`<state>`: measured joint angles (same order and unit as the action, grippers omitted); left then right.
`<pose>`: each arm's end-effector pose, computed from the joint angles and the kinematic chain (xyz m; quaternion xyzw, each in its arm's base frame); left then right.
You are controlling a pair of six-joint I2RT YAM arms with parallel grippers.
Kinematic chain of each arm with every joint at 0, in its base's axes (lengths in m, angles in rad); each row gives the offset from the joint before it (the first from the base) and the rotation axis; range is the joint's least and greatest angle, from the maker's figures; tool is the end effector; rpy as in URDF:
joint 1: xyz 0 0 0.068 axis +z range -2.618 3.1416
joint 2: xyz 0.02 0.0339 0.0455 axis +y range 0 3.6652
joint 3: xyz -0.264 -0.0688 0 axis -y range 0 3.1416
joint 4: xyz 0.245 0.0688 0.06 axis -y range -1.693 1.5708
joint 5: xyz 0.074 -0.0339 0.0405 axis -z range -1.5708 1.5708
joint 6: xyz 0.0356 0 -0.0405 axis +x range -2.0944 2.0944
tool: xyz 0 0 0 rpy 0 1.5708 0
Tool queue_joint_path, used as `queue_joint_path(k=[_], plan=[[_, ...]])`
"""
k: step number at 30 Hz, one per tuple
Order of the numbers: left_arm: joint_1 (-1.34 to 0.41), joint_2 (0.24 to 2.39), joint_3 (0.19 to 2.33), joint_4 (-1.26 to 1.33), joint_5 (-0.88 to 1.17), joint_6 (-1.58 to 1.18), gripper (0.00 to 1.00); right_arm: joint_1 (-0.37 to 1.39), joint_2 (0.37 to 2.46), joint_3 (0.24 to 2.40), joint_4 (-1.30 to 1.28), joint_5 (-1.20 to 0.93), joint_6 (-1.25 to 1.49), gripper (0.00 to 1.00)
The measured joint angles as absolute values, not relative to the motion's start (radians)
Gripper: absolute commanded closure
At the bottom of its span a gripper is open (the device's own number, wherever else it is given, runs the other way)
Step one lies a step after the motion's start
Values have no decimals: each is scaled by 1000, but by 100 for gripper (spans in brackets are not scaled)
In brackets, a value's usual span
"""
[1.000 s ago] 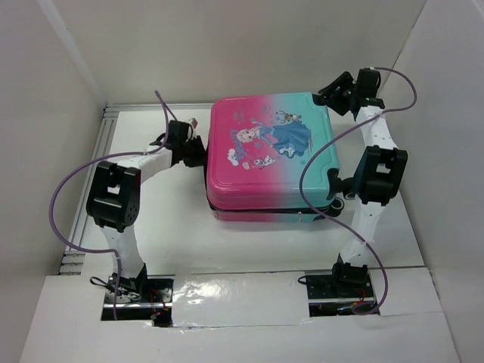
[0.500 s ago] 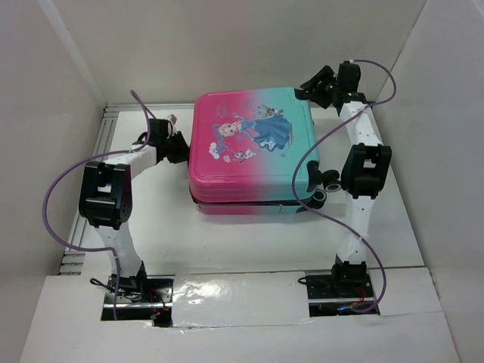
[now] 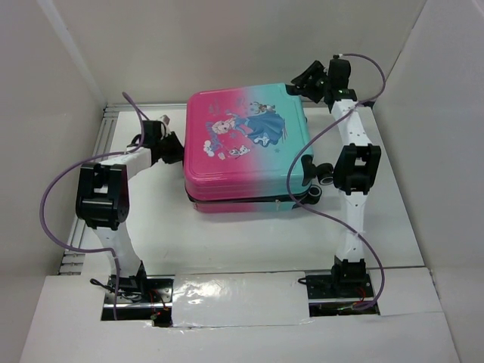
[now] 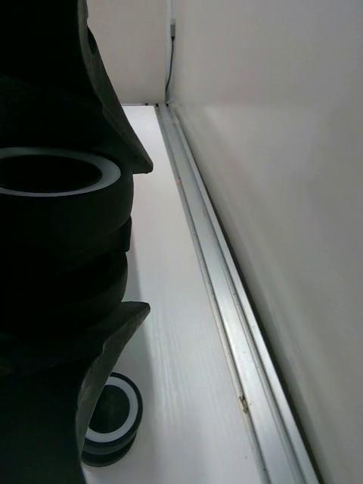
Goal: Pack the luggage
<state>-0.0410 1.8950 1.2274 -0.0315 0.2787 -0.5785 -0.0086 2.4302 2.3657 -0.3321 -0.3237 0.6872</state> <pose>0.4157 -0.0269 0.1895 -0.1818 0.8811 -0.2474 0.3598 0.5678 0.0064 0.2883 0.1962 0.8029 0.3085 0.4709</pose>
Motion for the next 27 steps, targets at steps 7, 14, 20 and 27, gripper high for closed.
queue_joint_path(k=[7,14,20,27], plan=[[-25,1884,1229,-59,266,-583,48,-1,2456,2442,-392,-318,564,14],[23,1801,1251,-162,242,-579,27,-44,2335,2427,-498,-341,475,13],[105,1623,1349,-218,203,-551,23,-112,2113,2404,-566,-356,408,12],[100,1329,1316,-283,270,-464,22,-113,1771,2143,-596,-344,345,11]])
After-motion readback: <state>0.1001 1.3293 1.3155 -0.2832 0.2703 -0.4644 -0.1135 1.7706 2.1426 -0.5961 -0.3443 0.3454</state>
